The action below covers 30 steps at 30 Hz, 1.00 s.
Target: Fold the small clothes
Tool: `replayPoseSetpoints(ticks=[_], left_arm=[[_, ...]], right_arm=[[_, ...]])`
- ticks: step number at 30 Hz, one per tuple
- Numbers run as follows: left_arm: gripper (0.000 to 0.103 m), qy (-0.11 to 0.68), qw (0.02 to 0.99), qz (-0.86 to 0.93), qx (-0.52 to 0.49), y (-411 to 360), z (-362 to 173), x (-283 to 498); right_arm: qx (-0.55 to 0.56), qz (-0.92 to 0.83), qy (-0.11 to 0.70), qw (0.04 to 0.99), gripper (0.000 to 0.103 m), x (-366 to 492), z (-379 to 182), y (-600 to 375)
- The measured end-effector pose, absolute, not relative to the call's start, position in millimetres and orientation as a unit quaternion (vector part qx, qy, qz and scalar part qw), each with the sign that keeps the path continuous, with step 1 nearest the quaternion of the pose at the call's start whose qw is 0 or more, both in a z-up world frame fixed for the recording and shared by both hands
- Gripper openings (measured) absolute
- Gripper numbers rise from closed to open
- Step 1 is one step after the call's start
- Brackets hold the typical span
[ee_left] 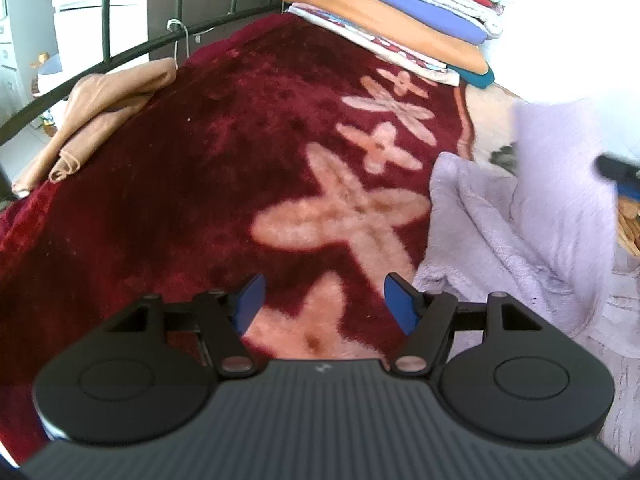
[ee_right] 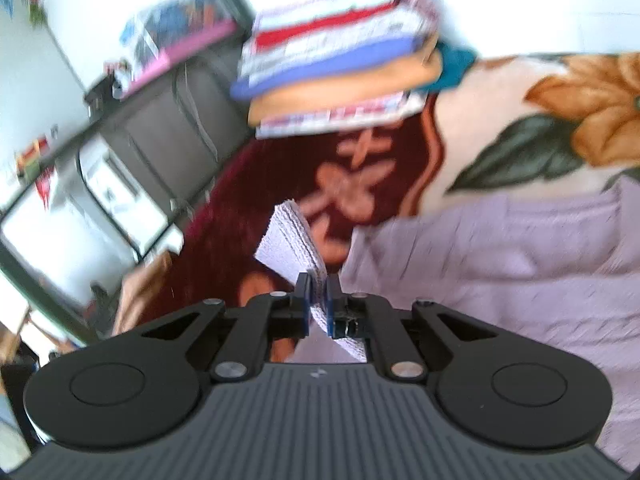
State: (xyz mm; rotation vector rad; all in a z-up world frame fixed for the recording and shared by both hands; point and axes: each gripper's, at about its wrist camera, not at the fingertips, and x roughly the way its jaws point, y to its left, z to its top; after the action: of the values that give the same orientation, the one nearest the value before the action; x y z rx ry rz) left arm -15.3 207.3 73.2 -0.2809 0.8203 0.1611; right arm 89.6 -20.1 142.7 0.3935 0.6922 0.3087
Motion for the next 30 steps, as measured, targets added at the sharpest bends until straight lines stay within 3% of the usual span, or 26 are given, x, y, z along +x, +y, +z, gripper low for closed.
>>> replayPoseSetpoints(ticks=[6,12,19,20,21,22,24,30], left_arm=[[0.068,0.392,0.908,0.065,-0.129,197.5,79.4,-14.5],[0.068,0.392,0.911,0.053,-0.119,184.8,82.3,-13.1],[0.068,0.401,0.909,0.047,-0.105,165.7,83.0,-8.1],[0.068,0.402,0.909,0.046,-0.102,162.7,83.1,-7.7],[0.068,0.403,0.909,0.044,-0.098,159.4,83.0,-7.7],[0.068,0.404,0.909,0.043,-0.093,155.4,83.0,-7.3],[0.068,0.406,0.909,0.041,-0.083,148.9,82.6,-6.6],[0.068,0.413,0.907,0.037,-0.069,134.5,79.2,-4.0]], right_arm=[[0.191,0.09,0.265,0.941,0.007,65.1,178.6,-77.8],[0.151,-0.02,0.229,0.962,0.004,23.3,168.8,-143.4],[0.152,-0.077,0.307,0.936,0.006,-15.3,104.6,-206.0],[0.167,-0.076,0.317,0.93,0.01,-18.7,96.5,-215.1],[0.182,-0.076,0.324,0.925,0.022,-21.1,89.2,-221.6],[0.196,-0.074,0.328,0.921,0.044,-22.7,83.1,-226.0],[0.22,-0.068,0.326,0.917,0.074,-25.3,77.2,-233.4],[0.237,-0.049,0.351,0.905,0.077,3.8,78.9,-228.3]])
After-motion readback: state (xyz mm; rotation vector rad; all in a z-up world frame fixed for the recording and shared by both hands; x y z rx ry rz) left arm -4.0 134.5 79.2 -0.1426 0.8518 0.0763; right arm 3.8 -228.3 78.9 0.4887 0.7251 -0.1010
